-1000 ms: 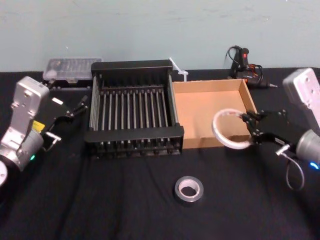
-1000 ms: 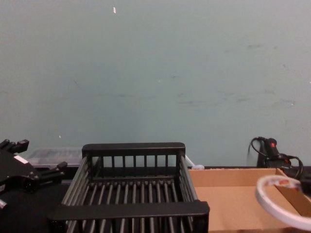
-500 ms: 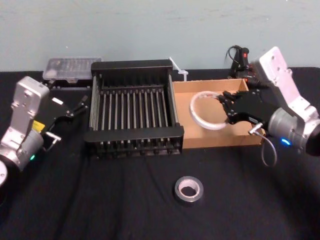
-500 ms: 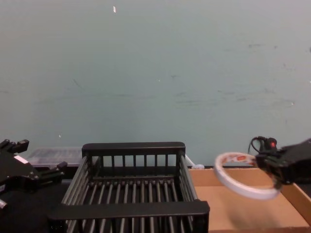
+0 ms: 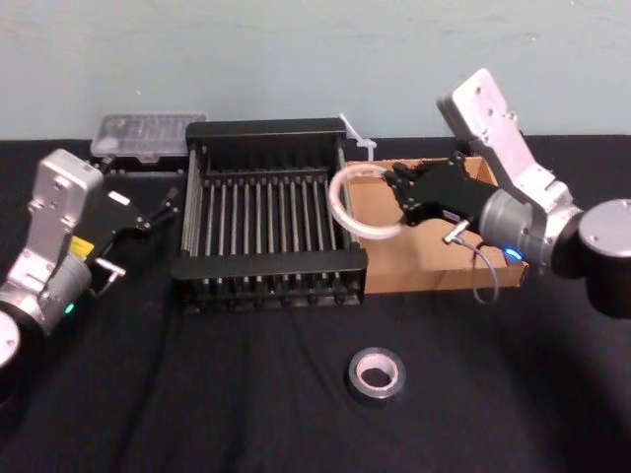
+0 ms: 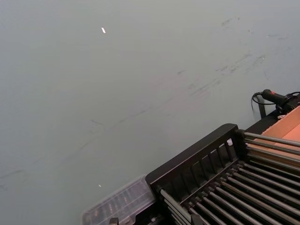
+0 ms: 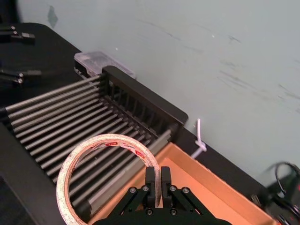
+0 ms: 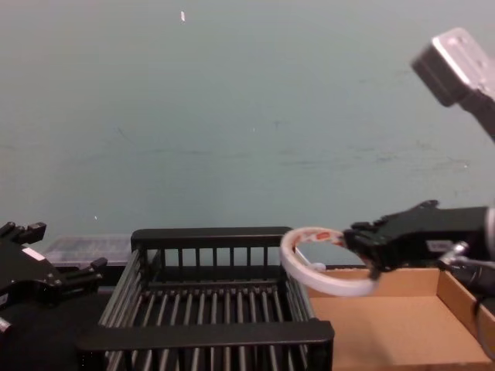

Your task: Pick up the white tape and place it into the black box , Pick up the silver tape and place it into the brown box.

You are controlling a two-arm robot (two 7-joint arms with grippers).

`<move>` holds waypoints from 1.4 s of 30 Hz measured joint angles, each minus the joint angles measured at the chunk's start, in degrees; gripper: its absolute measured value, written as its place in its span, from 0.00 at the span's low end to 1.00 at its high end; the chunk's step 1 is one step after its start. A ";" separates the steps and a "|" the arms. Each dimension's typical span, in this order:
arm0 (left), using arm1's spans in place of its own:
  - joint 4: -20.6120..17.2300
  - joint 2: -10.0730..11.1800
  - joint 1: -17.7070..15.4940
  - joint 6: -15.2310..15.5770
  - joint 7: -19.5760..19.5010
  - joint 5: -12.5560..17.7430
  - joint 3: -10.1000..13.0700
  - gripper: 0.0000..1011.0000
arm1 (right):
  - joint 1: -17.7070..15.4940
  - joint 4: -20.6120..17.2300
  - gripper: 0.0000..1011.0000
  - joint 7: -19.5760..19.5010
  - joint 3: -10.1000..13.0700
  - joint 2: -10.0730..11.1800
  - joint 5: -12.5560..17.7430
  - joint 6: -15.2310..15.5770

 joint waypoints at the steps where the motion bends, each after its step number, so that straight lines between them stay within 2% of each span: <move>1: 0.00 0.00 0.00 0.00 0.00 0.00 0.00 0.99 | 0.27 0.22 0.08 0.07 -0.16 -0.25 -0.08 -0.01; 8: 0.00 0.00 0.00 0.00 0.00 0.00 0.00 0.99 | 3.19 3.00 0.08 0.91 -1.63 -2.45 -0.67 -0.67; 24: 0.00 0.00 0.00 0.00 0.00 0.00 0.00 0.99 | 6.61 7.27 0.08 1.79 -3.81 -5.17 -1.54 -2.36; 41: 0.00 0.00 0.00 0.00 0.00 0.00 0.00 0.99 | 6.56 7.17 0.08 1.79 -3.73 -5.08 -1.54 -2.34; 42: 0.00 0.00 0.00 0.00 0.00 0.00 0.00 0.99 | 6.56 7.17 0.10 1.79 -3.72 -5.08 -1.54 -2.34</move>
